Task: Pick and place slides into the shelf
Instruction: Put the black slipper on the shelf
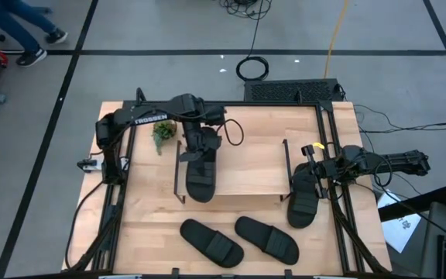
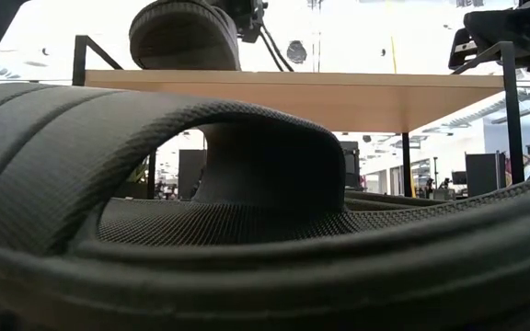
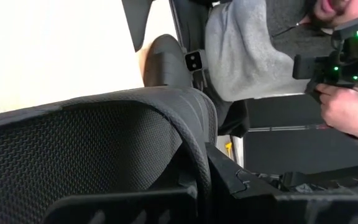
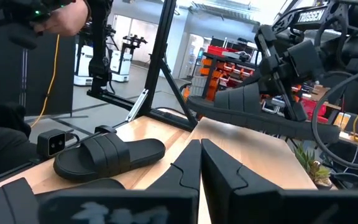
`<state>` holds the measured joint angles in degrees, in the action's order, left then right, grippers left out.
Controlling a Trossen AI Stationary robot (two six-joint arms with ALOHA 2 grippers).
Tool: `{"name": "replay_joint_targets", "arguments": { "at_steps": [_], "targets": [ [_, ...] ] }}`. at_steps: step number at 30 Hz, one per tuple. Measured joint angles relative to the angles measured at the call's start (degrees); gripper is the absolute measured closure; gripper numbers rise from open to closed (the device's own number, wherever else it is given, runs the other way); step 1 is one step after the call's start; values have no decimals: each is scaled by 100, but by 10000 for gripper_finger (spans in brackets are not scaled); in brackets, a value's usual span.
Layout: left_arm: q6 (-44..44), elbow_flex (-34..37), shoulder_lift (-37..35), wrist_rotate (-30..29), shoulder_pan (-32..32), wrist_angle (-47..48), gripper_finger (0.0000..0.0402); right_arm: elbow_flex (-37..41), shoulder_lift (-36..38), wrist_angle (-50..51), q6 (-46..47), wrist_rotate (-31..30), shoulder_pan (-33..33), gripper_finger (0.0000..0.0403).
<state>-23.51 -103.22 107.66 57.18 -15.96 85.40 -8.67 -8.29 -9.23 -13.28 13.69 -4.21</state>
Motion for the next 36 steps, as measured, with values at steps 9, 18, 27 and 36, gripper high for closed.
{"name": "replay_joint_targets", "arguments": {
  "at_steps": [9,18,27,36],
  "targets": [
    [407,254,0,-5,18,-749,401,0,0,-2,13,0,0,401],
    [501,518,0,-62,48,-888,400,0,-2,-44,7,4,0,401],
    [601,738,-5,-112,64,-1088,394,0,-2,-44,-2,7,-1,401],
    [582,736,-22,-582,64,-1210,347,0,-2,-85,13,9,0,401]
  ]
}}
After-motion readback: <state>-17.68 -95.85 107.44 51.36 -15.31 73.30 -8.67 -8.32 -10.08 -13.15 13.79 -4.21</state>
